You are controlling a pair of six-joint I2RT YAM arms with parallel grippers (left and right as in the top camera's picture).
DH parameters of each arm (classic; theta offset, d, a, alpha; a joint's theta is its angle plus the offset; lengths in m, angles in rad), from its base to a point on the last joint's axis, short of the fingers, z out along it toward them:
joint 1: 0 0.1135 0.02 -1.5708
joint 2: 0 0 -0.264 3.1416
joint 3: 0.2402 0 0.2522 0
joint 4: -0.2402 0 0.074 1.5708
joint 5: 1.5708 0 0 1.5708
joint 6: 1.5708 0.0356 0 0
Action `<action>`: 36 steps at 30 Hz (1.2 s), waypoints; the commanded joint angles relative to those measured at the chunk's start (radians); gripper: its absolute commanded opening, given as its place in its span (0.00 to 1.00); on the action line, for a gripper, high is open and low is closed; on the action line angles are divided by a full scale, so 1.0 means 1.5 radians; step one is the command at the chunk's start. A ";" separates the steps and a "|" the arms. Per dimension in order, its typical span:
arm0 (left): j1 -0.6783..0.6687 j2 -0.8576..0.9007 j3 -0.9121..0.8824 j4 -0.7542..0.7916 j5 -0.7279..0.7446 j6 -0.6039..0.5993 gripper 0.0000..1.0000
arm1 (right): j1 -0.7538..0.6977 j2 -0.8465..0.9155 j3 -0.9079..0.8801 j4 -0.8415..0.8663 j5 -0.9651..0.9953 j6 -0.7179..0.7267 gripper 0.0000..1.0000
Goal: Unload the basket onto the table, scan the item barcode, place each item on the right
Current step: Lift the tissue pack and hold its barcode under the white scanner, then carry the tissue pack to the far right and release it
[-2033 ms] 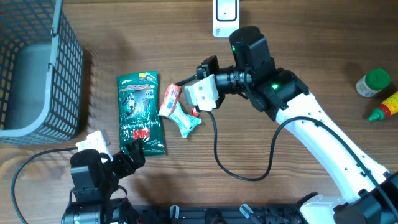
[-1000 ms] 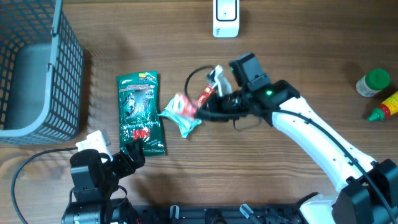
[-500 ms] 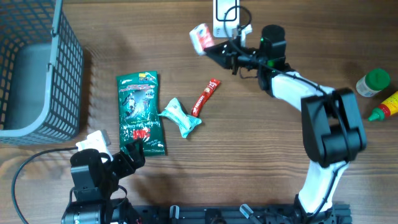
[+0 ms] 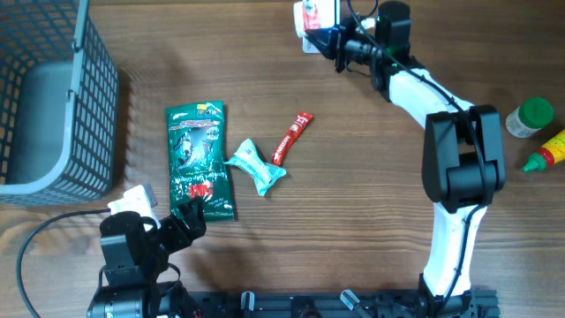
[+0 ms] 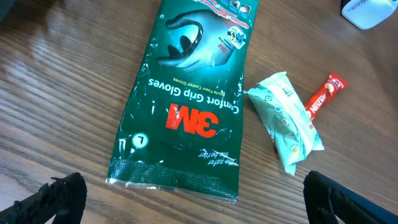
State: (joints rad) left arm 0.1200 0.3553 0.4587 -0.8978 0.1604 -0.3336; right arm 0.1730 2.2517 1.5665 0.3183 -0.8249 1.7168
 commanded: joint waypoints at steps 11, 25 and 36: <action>0.005 -0.003 -0.005 0.001 -0.006 0.008 1.00 | -0.003 0.065 0.066 -0.056 0.135 -0.065 0.05; 0.005 -0.003 -0.005 0.001 -0.006 0.008 1.00 | -0.057 -0.119 0.066 -0.395 0.283 -0.330 0.05; 0.005 -0.003 -0.005 0.001 -0.006 0.008 1.00 | -0.168 -0.210 0.063 -0.625 0.948 -0.521 0.05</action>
State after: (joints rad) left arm 0.1200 0.3553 0.4587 -0.8978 0.1608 -0.3336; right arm -0.0208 1.8816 1.6661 -0.5987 0.2337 1.0893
